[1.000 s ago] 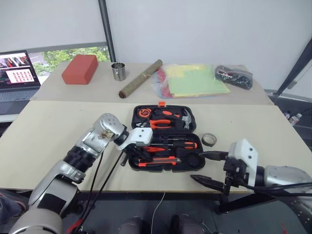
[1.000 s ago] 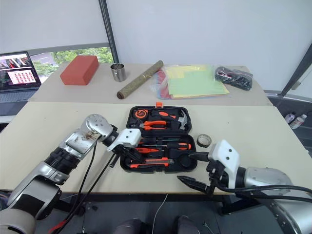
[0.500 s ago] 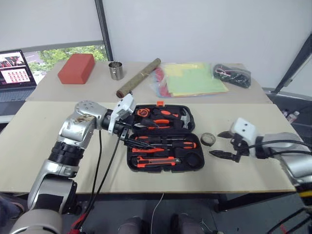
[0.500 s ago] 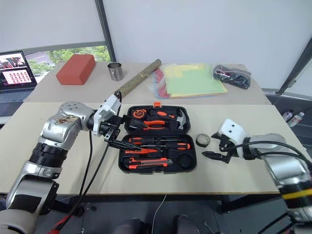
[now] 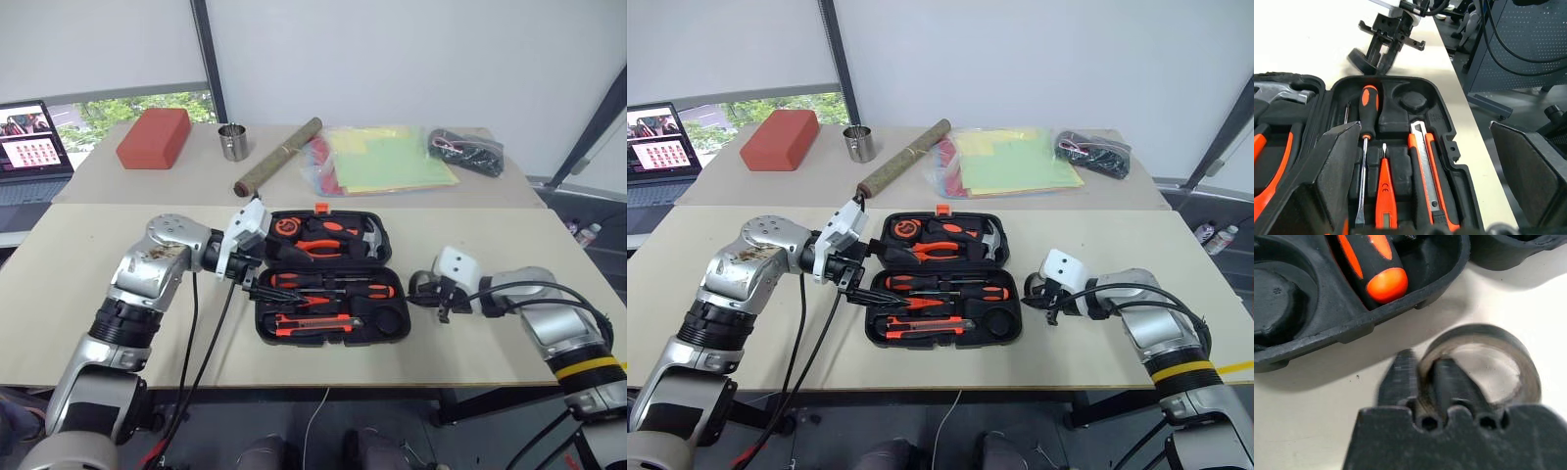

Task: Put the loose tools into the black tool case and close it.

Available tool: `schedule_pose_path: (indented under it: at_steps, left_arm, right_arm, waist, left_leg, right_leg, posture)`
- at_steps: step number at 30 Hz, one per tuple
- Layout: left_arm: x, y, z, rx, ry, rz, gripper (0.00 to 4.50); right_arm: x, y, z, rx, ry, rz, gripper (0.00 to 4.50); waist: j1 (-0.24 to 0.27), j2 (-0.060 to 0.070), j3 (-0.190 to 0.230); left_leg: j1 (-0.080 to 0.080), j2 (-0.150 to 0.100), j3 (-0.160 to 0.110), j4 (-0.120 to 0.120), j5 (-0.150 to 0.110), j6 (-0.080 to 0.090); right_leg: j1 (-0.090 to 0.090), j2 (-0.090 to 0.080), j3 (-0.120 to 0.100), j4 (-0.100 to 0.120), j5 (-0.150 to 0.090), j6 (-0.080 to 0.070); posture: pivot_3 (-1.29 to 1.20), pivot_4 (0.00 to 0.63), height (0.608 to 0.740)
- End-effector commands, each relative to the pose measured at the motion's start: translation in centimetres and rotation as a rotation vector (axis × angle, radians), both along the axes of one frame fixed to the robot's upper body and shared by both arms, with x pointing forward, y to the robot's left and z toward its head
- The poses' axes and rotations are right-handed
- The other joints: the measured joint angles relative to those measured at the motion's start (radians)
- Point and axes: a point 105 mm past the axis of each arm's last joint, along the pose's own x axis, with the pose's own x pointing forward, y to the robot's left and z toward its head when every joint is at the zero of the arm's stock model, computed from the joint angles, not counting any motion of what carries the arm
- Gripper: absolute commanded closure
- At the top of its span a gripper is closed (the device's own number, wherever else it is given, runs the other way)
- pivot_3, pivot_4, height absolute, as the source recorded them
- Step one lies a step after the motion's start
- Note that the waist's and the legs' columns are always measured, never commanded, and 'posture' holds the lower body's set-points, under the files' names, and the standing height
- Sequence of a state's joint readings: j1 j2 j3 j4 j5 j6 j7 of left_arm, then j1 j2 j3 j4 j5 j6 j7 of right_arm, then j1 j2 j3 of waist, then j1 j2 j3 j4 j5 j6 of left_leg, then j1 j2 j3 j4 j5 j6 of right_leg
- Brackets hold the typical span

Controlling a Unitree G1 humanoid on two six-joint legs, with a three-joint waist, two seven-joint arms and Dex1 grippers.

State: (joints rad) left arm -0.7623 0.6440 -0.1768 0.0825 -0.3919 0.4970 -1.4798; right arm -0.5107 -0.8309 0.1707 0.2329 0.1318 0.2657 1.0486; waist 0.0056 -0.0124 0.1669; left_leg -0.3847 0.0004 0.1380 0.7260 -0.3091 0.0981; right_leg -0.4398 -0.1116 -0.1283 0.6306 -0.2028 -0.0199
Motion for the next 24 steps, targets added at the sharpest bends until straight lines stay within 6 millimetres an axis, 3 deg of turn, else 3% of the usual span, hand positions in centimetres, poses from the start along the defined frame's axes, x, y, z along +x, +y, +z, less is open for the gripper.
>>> schedule_pose_path:
  at_steps: [1,4,7,13,14,21,24]
  left_arm:
    - [-0.6,0.1,0.2,0.013,-0.040,-0.029,0.00]
    - [-0.8,0.0,-0.2,0.030,-0.044,-0.047,0.00]
    - [-0.9,-0.2,-0.4,0.035,-0.050,-0.060,0.00]
    - [-0.6,-0.4,-0.3,0.036,-0.060,-0.059,0.00]
    - [-0.6,-0.4,-0.3,0.038,-0.061,-0.058,0.00]
    - [-0.5,0.1,-0.6,0.046,-0.052,-0.033,0.00]
    - [0.2,1.0,-0.8,0.048,-0.044,0.038,0.00]
  right_arm:
    - [-1.7,0.2,3.7,0.131,-0.022,0.031,4.47]
    - [-5.1,3.0,5.3,0.209,0.051,0.159,4.47]
    - [-7.2,4.8,4.3,0.157,0.088,0.226,4.47]
    - [-7.4,5.9,1.8,0.105,0.122,0.185,4.47]
    - [-7.5,6.0,1.4,0.103,0.128,0.185,3.71]
    - [-8.2,6.6,1.9,0.153,0.129,0.220,1.58]
    - [-8.0,5.6,3.2,0.174,0.112,0.187,1.58]
  waist:
    - [0.003,0.001,0.000]
    - [0.003,0.003,0.002]
    - [0.003,0.003,0.002]
    - [0.006,0.003,0.002]
    - [0.007,0.003,0.002]
    - [0.006,0.003,0.002]
    - [0.006,0.003,0.002]
  left_leg:
    - [0.000,0.000,0.000,0.000,0.000,0.000]
    - [-0.001,0.000,-0.001,-0.001,0.000,0.000]
    - [0.000,0.001,-0.002,-0.001,0.000,0.000]
    - [0.000,0.000,-0.001,0.000,0.000,0.000]
    - [0.000,0.000,-0.001,0.000,0.000,0.000]
    - [-0.001,0.000,-0.001,0.000,0.000,0.000]
    - [-0.001,0.000,-0.001,0.000,0.000,0.000]
  right_leg:
    - [0.000,0.000,0.000,0.000,0.001,-0.001]
    - [-0.001,0.000,0.000,0.000,0.001,-0.003]
    - [-0.001,0.000,-0.001,0.000,0.001,-0.003]
    - [-0.001,-0.001,0.000,0.000,0.000,0.000]
    - [0.000,-0.001,0.000,0.000,0.000,0.000]
    - [-0.001,0.000,-0.001,0.000,0.001,-0.002]
    - [-0.001,0.000,-0.001,0.000,0.001,-0.001]
  posture:
    - [0.00,0.150,0.736]
    - [0.00,0.150,0.736]
    - [0.00,0.150,0.736]
    - [0.00,0.150,0.736]
    - [0.00,0.150,0.736]
    - [0.00,0.150,0.736]
    - [0.00,0.150,0.736]
